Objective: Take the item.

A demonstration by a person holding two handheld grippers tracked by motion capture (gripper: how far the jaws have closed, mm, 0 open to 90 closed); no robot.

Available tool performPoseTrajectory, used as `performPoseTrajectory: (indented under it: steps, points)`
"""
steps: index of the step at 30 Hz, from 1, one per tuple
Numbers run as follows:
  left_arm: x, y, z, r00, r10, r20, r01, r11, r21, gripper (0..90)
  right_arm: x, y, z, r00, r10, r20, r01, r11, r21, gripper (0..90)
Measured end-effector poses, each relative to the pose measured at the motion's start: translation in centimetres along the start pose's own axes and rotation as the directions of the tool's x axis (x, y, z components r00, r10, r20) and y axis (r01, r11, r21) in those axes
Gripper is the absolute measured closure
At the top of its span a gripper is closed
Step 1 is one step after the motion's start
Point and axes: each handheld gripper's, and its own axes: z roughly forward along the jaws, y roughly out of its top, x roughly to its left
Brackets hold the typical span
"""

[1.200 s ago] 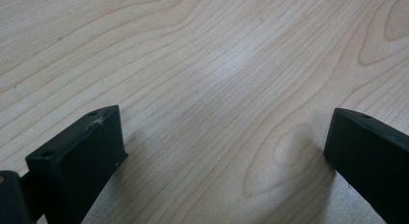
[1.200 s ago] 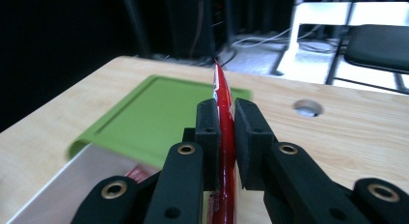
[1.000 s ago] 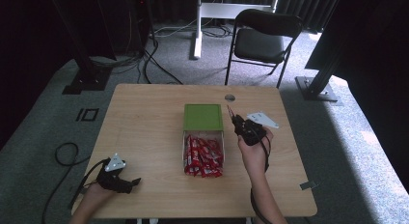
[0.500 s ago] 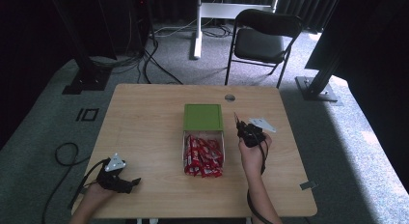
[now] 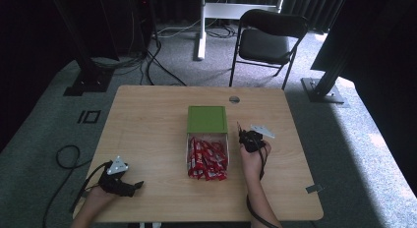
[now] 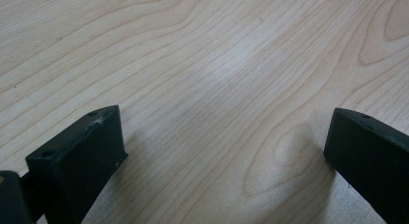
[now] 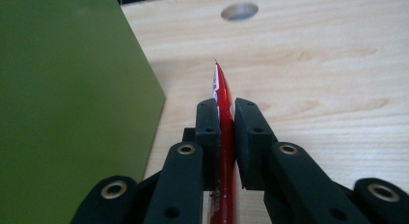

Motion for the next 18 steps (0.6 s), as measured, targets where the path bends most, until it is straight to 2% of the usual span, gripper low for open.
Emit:
performPoseTrajectory:
  steps: [6,18]
  points:
    - [0.0,0.0,0.0,1.0000,0.000,0.000,0.000,1.0000,0.000,1.5,-0.2,-0.8,1.1,0.9996,0.026,-0.006,-0.026,0.999,0.045,80.9]
    - [0.0,0.0,0.0,1.0000,0.000,0.000,0.000,1.0000,0.000,1.4,-0.8,-1.1,1.9,0.9988,0.050,-0.004,-0.049,0.996,0.070,80.5]
